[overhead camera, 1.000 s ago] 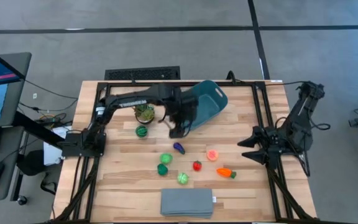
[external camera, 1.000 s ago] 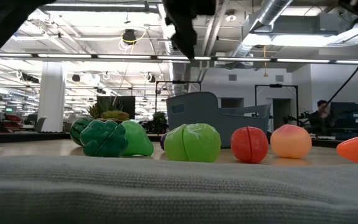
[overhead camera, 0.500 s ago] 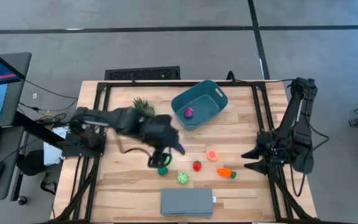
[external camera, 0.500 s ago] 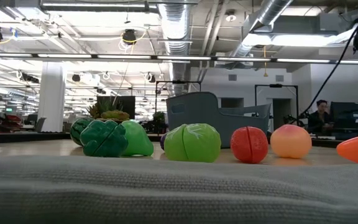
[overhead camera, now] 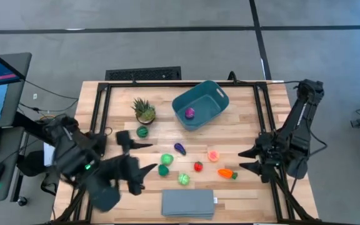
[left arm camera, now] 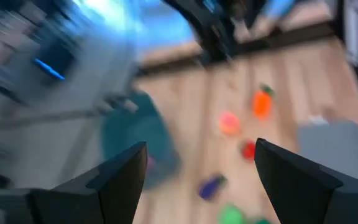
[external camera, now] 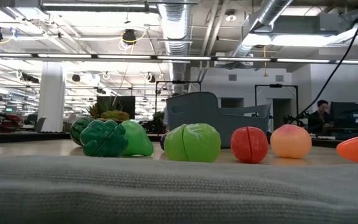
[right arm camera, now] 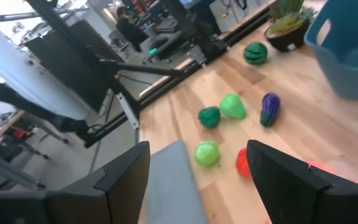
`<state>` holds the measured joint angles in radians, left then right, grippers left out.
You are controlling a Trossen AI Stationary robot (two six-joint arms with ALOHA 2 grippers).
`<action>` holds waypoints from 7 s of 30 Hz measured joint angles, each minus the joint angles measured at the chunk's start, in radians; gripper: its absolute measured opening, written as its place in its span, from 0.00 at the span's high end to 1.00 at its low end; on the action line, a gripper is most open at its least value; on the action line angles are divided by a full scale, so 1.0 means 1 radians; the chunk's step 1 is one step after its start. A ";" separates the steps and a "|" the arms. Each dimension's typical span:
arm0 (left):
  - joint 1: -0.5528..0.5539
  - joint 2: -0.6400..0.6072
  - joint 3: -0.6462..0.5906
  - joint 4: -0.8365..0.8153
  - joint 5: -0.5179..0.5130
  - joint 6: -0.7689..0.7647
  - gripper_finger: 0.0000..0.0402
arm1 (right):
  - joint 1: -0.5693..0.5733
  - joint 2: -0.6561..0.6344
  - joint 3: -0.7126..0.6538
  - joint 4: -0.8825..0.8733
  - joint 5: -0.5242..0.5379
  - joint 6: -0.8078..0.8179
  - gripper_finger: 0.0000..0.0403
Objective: Pick and placing Produce into tupperware
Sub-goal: Put the carrot into the bin
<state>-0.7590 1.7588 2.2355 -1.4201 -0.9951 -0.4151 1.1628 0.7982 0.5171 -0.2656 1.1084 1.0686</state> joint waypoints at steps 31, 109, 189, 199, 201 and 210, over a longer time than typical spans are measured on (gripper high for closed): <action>0.454 -0.016 -0.458 1.039 1.224 0.439 0.29 | -0.040 0.043 0.000 0.308 -0.020 -0.187 0.28; 0.272 -1.243 -1.649 0.945 0.407 -0.108 0.29 | -0.452 0.813 0.392 -0.501 -0.876 0.022 0.28; 0.272 -1.243 -1.648 0.910 0.388 -0.145 0.29 | -0.566 0.507 0.278 -0.306 -0.684 0.022 0.56; 0.271 -1.243 -1.648 0.910 0.387 -0.145 0.29 | -0.746 0.303 0.279 -0.288 -0.627 -0.165 0.59; 0.272 -1.243 -1.648 0.910 0.387 -0.146 0.29 | -0.794 0.267 0.279 -0.270 -0.628 -0.225 0.58; 0.271 -1.243 -1.648 0.914 0.386 -0.147 0.29 | -1.059 0.143 0.280 -0.201 -0.648 -0.468 0.55</action>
<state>-0.4876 0.5159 0.5877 -0.5059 -0.6090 -0.5617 0.1043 0.9412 0.7971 -0.4662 0.4602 0.6005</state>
